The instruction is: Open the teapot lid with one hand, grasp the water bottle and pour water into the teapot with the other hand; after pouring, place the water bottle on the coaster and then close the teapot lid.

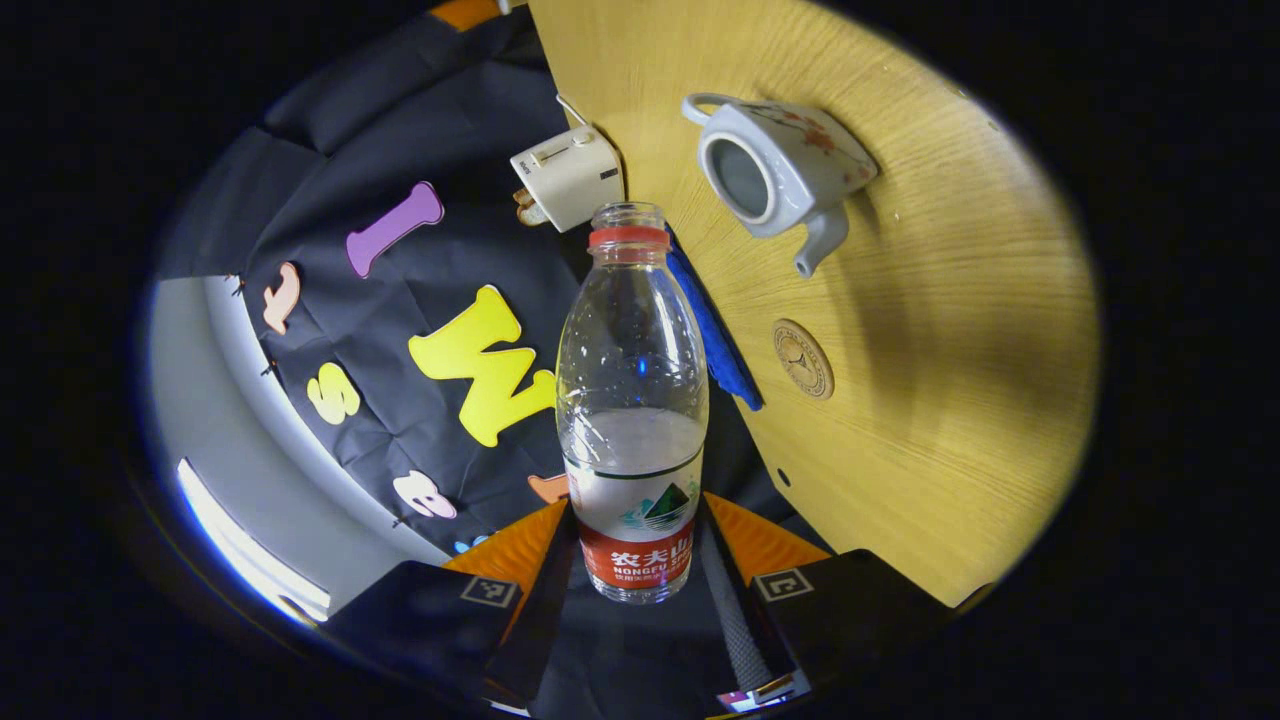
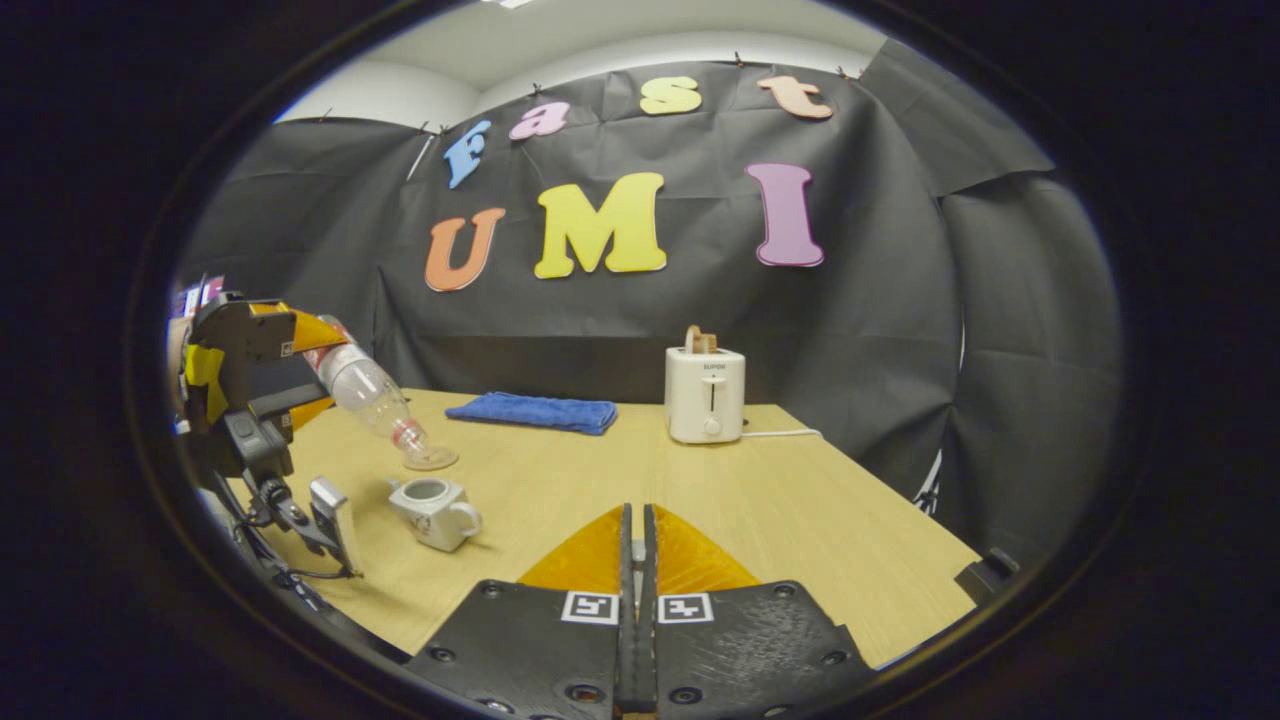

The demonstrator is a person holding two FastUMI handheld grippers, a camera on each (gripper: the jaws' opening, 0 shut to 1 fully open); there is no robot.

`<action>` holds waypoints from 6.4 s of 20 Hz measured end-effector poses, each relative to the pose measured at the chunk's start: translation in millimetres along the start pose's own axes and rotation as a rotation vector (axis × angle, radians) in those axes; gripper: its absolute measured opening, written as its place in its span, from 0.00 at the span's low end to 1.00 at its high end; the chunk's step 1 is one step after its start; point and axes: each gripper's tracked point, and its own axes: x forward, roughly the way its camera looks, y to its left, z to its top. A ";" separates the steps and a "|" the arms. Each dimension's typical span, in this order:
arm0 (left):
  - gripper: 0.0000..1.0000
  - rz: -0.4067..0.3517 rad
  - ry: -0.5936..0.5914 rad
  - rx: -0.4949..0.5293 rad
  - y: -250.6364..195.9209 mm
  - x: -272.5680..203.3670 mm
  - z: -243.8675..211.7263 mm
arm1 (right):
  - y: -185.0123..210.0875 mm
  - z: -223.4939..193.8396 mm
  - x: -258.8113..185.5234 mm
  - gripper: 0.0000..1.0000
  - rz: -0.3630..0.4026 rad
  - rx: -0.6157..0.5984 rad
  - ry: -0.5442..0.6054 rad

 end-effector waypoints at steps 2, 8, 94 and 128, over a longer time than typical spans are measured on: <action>0.70 -0.037 0.001 -0.134 -11.1 3.2 -4.6 | 0.2 1.1 -3.3 0.00 -0.003 -0.004 0.001; 0.71 -0.145 0.005 -0.677 -48.9 -4.4 -13.9 | -0.7 12.7 -11.5 0.00 -0.011 -0.007 -0.006; 1.00 0.055 0.063 -1.972 -57.9 -40.3 -69.5 | 195.1 20.1 79.2 0.00 0.340 -0.076 -0.026; 0.98 0.051 -0.157 -1.874 54.5 -100.7 10.8 | 88.9 126.1 -69.3 0.95 -0.094 -0.085 -0.296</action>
